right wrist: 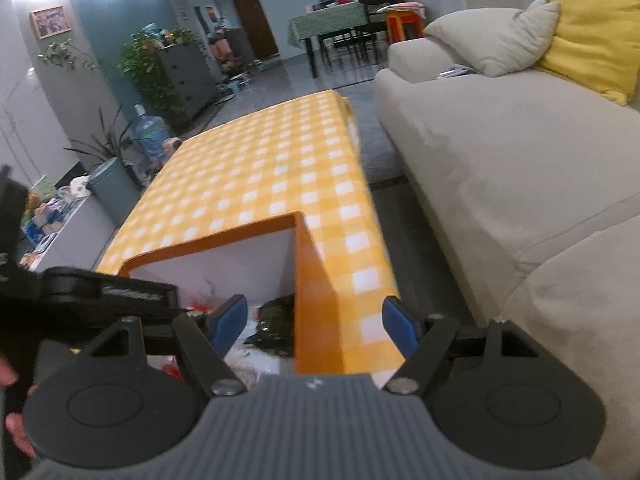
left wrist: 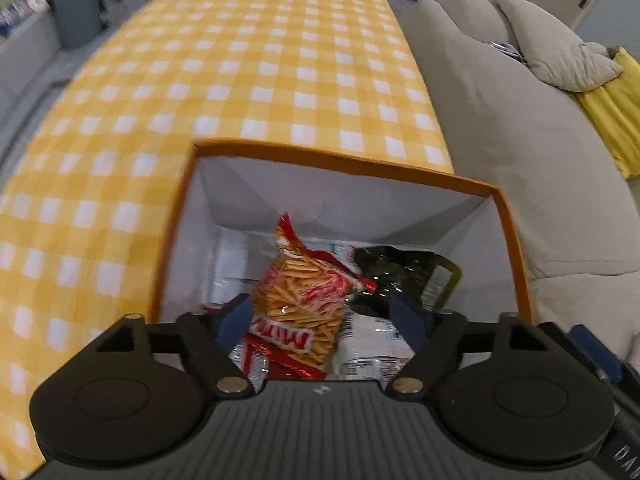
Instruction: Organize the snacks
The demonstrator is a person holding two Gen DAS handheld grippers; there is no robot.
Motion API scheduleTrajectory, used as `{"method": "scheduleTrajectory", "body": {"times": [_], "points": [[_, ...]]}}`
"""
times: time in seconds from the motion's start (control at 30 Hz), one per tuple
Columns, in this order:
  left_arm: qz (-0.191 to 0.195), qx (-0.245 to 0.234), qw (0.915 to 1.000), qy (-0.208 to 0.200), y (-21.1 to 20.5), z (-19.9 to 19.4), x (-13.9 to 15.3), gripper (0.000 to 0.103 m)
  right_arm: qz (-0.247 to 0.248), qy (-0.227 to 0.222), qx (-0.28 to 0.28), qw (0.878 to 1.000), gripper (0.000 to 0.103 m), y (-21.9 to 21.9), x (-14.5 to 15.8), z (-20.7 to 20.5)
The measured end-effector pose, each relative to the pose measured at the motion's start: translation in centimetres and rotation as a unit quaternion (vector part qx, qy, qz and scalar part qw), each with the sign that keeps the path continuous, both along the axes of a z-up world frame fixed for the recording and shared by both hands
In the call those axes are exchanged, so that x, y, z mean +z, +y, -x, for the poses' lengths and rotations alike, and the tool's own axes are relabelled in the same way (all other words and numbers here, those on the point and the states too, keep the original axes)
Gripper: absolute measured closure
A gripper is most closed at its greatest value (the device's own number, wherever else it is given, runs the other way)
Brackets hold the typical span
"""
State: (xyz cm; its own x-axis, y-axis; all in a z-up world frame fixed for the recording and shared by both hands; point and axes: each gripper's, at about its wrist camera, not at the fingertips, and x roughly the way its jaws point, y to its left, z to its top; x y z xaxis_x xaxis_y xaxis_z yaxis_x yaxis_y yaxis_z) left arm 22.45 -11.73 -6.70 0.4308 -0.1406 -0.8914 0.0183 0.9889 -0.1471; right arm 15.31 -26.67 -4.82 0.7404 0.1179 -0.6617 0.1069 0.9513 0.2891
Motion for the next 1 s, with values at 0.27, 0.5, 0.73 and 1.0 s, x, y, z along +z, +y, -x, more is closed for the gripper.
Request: {"method": "scheduleTrajectory", "body": {"times": [0.27, 0.5, 0.73, 1.0], "points": [[-0.024, -0.009, 0.9997, -0.005, 0.5, 1.3, 2.1, 0.010, -0.022, -0.004, -0.024, 0.999, 0.030, -1.4, 0.4, 0.5], [-0.057, -0.022, 0.9973, -0.040, 0.6, 4.0, 5.3, 0.010, -0.038, -0.018, -0.025, 0.999, 0.030, -1.2, 1.4, 1.1], [-0.090, -0.026, 0.9925, -0.078, 0.7, 7.3, 8.8, 0.009, -0.039, -0.019, -0.021, 0.999, 0.030, -0.4, 2.8, 2.1], [-0.079, -0.026, 0.9892, -0.120, 1.8, 13.3, 11.7, 0.006, -0.062, 0.016, 0.038, 0.997, 0.020, 0.8, 4.0, 4.0]]}}
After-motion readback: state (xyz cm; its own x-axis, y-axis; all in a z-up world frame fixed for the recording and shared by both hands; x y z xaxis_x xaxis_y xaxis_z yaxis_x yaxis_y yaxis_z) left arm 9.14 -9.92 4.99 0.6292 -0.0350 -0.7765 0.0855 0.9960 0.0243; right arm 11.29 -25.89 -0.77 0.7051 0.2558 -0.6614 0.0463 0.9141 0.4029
